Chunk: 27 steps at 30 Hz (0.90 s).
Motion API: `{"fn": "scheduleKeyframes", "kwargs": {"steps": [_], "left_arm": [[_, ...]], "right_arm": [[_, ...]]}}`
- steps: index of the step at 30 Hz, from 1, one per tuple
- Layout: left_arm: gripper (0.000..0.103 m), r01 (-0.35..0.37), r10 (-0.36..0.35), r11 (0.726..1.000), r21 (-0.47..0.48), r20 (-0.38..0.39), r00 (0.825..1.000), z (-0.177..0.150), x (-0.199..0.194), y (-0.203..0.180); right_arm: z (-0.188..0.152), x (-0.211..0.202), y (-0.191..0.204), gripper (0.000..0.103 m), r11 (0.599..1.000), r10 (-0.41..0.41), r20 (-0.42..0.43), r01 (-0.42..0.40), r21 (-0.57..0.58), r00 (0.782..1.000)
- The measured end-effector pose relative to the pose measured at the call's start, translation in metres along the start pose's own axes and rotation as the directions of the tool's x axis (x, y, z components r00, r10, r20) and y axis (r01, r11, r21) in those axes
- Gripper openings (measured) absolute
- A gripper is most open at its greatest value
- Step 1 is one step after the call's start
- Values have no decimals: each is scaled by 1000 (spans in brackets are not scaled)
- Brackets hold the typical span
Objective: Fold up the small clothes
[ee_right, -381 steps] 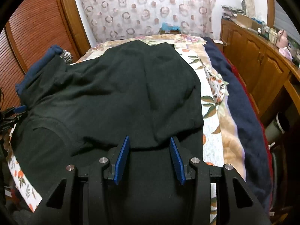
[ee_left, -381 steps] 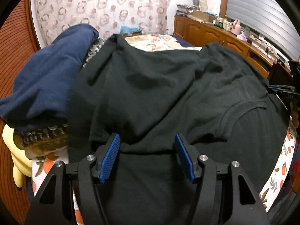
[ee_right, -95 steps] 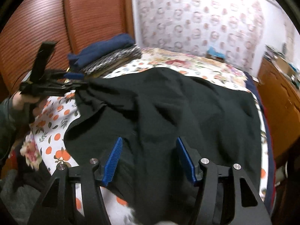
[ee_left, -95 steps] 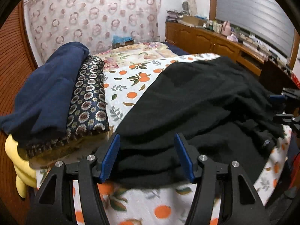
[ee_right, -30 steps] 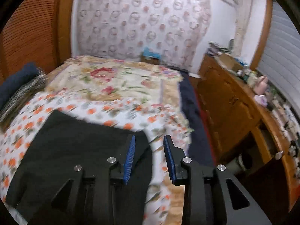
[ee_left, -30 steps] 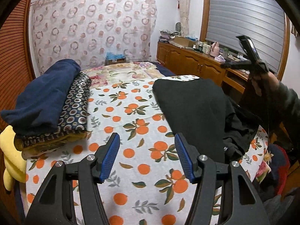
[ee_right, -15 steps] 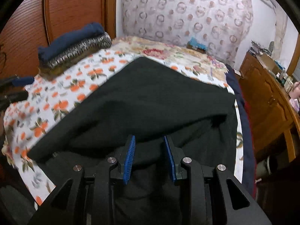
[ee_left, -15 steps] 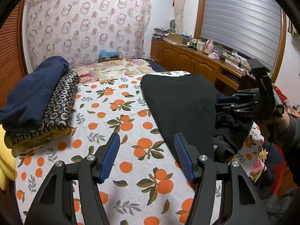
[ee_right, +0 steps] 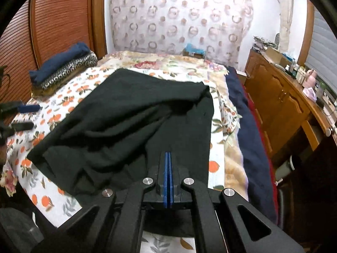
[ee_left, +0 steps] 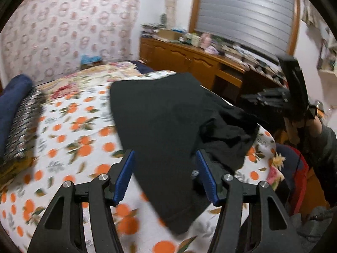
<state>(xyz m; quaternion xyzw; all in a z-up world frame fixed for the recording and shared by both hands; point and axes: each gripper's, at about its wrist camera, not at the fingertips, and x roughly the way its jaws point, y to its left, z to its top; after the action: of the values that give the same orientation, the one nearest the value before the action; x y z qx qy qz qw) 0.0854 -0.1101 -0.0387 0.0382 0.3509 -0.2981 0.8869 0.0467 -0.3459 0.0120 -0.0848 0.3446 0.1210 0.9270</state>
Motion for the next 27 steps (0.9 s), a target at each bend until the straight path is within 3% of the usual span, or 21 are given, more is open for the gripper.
{"fn": "scheduleKeyframes", "kwargs": {"steps": [1,2,4,7,10,15,18,22,27], "left_arm": [[44,15,-15,1000,16,-18,1000,2,7,-6],[37,30,-30,999,26,-35,999,3,13,-10],[25,77,-74,996,44,-63,995,6,24,-19],[18,125,-119,990,62,-89,989,11,37,-29],[18,108,-99,991,78,-115,988,17,50,-35],[20,-5,23,995,104,-166,986,21,71,-32],[23,-5,26,993,115,-174,984,20,76,-31],[36,15,12,989,144,-182,983,19,81,-31],[36,13,6,993,118,-165,986,19,81,-25]], "right_arm": [[3,-2,2,10,1000,-7,10,7,-3,1000],[2,-4,4,22,1000,-7,18,7,-5,1000],[4,-6,9,33,1000,8,40,-8,-1,999],[-4,4,20,34,1000,25,54,-25,5,998],[-8,8,25,34,999,52,57,-53,12,997],[-9,18,34,35,993,122,52,-122,0,991],[-7,20,38,36,990,137,55,-137,-16,989],[-3,23,39,38,986,166,56,-166,-15,984],[1,38,42,41,981,193,23,-192,-25,981]]}}
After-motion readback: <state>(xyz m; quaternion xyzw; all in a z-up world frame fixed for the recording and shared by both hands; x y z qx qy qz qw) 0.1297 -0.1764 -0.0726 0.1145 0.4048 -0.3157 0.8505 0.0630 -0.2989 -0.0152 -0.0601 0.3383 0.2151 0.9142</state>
